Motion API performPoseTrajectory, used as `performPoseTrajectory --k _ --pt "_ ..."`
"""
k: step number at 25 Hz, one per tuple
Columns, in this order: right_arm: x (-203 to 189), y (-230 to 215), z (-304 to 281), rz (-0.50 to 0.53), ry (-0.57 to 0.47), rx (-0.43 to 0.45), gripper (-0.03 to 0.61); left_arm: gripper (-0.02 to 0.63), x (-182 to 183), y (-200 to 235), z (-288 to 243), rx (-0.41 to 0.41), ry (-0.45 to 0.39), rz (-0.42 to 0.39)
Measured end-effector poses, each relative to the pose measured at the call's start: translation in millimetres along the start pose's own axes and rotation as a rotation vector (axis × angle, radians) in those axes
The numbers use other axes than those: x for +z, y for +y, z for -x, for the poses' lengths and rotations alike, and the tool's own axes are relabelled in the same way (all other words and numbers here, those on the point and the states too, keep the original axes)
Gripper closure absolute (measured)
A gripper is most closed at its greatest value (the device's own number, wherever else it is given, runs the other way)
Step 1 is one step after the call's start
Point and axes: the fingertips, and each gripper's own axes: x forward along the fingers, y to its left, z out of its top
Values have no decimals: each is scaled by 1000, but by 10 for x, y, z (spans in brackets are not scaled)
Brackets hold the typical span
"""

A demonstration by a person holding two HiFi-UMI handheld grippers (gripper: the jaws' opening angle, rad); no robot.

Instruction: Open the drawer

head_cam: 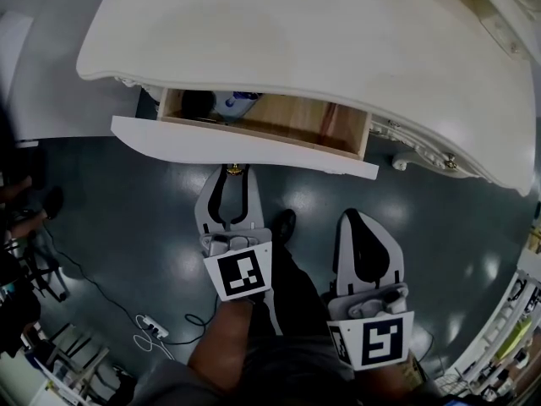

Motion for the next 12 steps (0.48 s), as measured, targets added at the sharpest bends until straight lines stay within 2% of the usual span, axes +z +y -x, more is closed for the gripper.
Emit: performPoseTrajectory --k 12 --pt "-84 166 175 6 -9 -3 565 479 -128 -6 260 -10 -3 0"
